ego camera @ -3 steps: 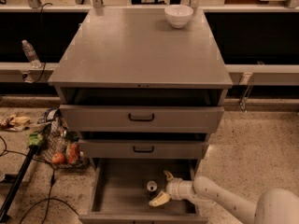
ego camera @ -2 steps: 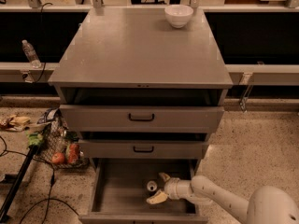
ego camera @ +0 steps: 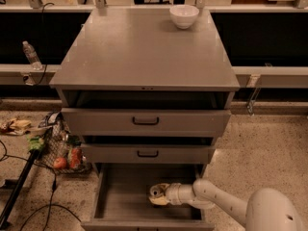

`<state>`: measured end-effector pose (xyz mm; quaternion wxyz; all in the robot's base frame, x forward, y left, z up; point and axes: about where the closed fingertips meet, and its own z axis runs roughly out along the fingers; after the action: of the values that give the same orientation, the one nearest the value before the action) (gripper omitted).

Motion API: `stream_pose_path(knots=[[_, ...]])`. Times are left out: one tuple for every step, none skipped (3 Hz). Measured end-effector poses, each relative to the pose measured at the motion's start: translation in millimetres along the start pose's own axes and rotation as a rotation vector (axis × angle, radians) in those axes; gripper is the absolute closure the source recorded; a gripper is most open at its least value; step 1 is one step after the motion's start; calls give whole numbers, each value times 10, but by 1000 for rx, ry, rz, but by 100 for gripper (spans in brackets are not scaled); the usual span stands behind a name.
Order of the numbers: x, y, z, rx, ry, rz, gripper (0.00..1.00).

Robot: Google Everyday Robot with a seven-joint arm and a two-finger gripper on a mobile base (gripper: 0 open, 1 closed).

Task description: Pick redbull can from bottom drawer and place on counter

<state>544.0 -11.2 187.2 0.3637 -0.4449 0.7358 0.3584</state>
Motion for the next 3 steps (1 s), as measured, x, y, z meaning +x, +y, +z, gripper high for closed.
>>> stream_pose_path(knots=[[-54,68,-532,65,-37,70,98],[-106,283,-1283,151,-59,109,100],[-224,532,-2024,247,-82,148,100]])
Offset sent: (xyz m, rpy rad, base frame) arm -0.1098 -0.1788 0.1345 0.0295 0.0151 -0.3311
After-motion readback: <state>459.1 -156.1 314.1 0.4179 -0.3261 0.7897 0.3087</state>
